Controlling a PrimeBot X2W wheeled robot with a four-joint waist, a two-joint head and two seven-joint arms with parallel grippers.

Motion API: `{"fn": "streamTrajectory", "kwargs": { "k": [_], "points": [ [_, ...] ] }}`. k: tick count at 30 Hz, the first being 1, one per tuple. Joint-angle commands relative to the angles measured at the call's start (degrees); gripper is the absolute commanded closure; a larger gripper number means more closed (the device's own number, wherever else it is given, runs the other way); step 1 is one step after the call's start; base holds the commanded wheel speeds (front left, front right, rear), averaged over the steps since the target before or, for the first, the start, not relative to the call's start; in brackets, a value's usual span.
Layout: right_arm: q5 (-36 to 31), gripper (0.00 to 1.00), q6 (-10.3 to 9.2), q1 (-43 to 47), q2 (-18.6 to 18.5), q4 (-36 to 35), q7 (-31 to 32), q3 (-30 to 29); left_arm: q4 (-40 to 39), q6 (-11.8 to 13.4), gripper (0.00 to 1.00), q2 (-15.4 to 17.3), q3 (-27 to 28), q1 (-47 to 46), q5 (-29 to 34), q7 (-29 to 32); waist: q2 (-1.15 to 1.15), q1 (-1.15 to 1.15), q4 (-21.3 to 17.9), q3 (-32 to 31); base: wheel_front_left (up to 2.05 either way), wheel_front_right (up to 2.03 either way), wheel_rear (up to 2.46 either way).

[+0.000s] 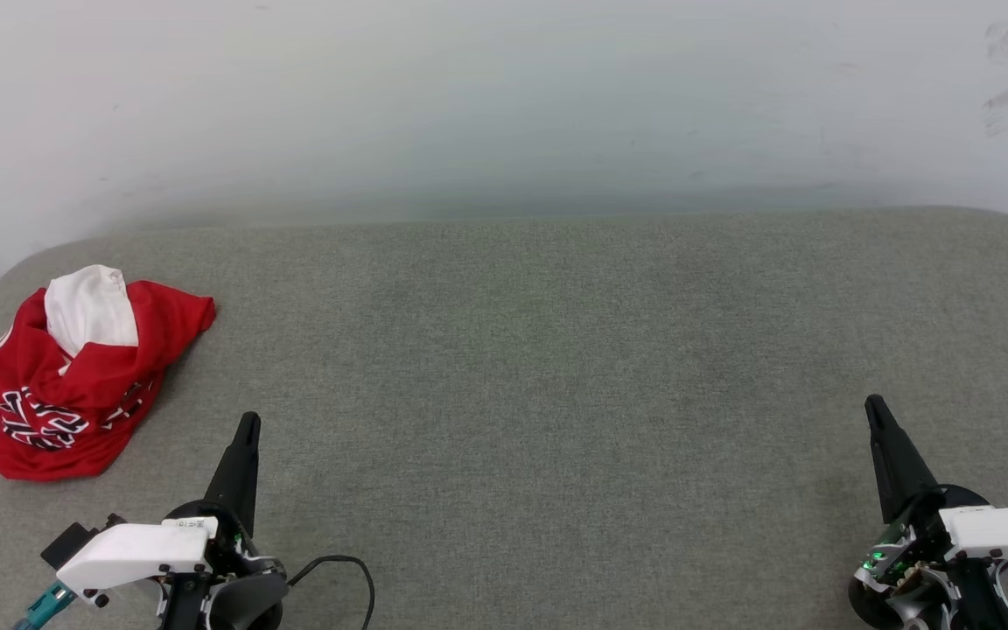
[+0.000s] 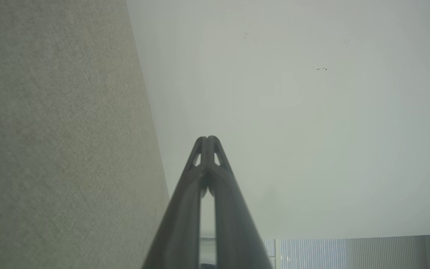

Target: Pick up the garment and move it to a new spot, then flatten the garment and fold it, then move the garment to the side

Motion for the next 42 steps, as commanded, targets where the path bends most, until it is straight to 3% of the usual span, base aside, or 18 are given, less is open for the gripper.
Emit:
{"fn": "streamTrajectory", "kwargs": {
  "k": [1,20,21,32,42],
  "points": [
    [-0.3,1.00,0.00,-0.8,0.2,0.0,0.0,0.0,0.0,-0.1,1.00,-0.1,0.1,-0.4,0.1,0.2,0.00,0.00,0.0,0.0,0.00,0.00,0.00],
    [-0.3,1.00,0.00,-0.8,0.2,0.0,0.0,0.0,0.0,-0.1,1.00,-0.1,0.1,-0.4,0.1,0.2,0.00,0.00,0.0,0.0,0.00,0.00,0.00],
    [0.0,0.00,0.00,0.0,0.0,0.0,0.0,0.0,0.0,0.0,0.00,0.0,0.0,0.0,0.0,0.0,0.00,0.00,0.0,0.0,0.00,0.00,0.00],
    [-1.7,0.00,0.00,2.3,0.0,0.4,-2.0,1.3,0.3,0.0,0.00,-0.2,-1.4,2.0,0.6,-2.0,0.00,0.00,-0.1,0.0,0.00,0.00,0.00],
    [-8.0,0.00,0.00,3.1,0.0,-0.5,-4.7,1.6,-0.1,0.0,0.00,-0.1,-0.2,3.1,4.9,-4.7,0.00,0.00,-0.1,-0.1,0.00,0.00,0.00]
  ]
}}
